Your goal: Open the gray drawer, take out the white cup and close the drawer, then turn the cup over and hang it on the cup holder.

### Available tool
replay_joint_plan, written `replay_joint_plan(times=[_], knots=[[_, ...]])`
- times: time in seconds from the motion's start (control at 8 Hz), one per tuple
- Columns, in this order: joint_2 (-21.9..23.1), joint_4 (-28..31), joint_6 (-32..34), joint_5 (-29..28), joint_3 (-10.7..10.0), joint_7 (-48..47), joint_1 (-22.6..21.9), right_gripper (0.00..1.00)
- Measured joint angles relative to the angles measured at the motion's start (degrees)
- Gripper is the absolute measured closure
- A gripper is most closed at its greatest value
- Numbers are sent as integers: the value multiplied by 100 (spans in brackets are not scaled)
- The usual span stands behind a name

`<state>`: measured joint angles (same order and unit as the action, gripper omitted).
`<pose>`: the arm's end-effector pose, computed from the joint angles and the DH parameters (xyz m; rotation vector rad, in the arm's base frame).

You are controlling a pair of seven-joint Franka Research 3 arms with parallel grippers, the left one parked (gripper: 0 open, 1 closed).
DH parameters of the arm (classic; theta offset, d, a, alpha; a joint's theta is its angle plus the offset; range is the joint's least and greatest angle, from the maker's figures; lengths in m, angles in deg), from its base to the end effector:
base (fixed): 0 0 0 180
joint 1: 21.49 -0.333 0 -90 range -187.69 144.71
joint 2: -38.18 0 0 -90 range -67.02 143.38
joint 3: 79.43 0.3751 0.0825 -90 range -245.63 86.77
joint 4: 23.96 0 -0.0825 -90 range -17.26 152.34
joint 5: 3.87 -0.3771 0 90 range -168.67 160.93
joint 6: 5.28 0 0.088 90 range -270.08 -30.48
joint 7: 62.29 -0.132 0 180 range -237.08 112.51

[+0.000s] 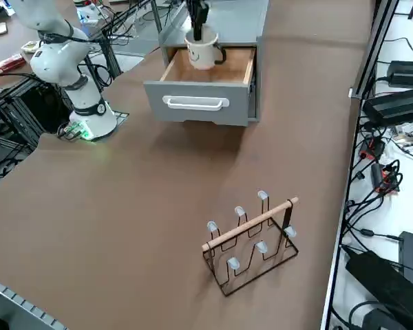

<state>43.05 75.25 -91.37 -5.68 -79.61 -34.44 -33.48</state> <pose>0.4893 0.1067 0.6243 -2.8999 -1.0456 0.2133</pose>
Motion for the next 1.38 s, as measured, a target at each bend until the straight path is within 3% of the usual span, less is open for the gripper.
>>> replay_joint_plan(times=[0.38,0.75,1.12,1.38], knots=[[28,-585,579,2,-216,-1076,419,95],[-166,-581,610,23,-297,-1824,1524,95],[-829,-478,-46,27,-313,-2426,2477,95],[-1326,-385,-482,25,-306,-3506,2695,95]])
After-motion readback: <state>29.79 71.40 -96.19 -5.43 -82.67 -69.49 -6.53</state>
